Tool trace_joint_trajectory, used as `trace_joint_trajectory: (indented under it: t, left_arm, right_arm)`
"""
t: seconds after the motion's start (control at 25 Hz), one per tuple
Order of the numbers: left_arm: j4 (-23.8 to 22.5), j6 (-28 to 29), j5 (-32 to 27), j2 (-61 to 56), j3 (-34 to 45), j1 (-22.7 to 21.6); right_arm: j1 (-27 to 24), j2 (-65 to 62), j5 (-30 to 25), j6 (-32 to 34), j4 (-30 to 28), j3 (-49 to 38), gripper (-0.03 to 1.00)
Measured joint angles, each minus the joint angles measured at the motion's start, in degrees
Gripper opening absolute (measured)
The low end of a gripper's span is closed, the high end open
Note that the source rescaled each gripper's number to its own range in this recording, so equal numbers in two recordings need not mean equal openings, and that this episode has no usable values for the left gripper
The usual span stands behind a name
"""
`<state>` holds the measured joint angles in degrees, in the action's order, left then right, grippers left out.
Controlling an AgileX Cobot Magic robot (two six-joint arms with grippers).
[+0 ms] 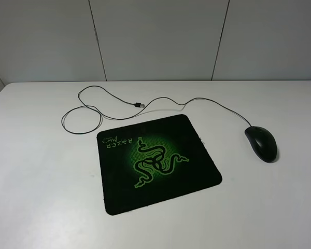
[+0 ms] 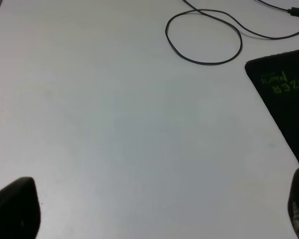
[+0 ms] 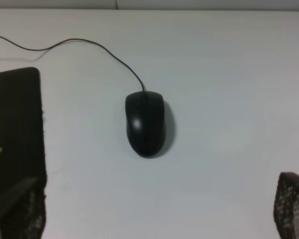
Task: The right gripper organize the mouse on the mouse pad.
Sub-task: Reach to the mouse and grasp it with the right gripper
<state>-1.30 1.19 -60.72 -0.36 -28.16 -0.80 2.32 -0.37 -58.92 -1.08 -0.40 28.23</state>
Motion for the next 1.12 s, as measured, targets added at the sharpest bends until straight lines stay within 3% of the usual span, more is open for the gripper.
trace_joint_trajectory:
  t: [0.32, 0.48, 0.8, 1.12]
  left_arm:
    - [0.00, 0.00, 0.00, 0.00, 0.00, 0.00]
    - [0.00, 0.00, 0.00, 0.00, 0.00, 0.00]
    - [0.00, 0.00, 0.00, 0.00, 0.00, 0.00]
    - [0.00, 0.00, 0.00, 0.00, 0.00, 0.00]
  right_arm:
    - [0.00, 0.00, -0.22, 0.00, 0.72, 0.57, 1.00]
    - [0.00, 3.83, -3.32, 0.00, 1.56, 5.46, 1.00]
    - [0.00, 26.97, -6.38, 0.00, 1.63, 15.92, 1.00]
    - [0.00, 51.38, -2.88, 0.00, 1.93, 22.51, 1.00]
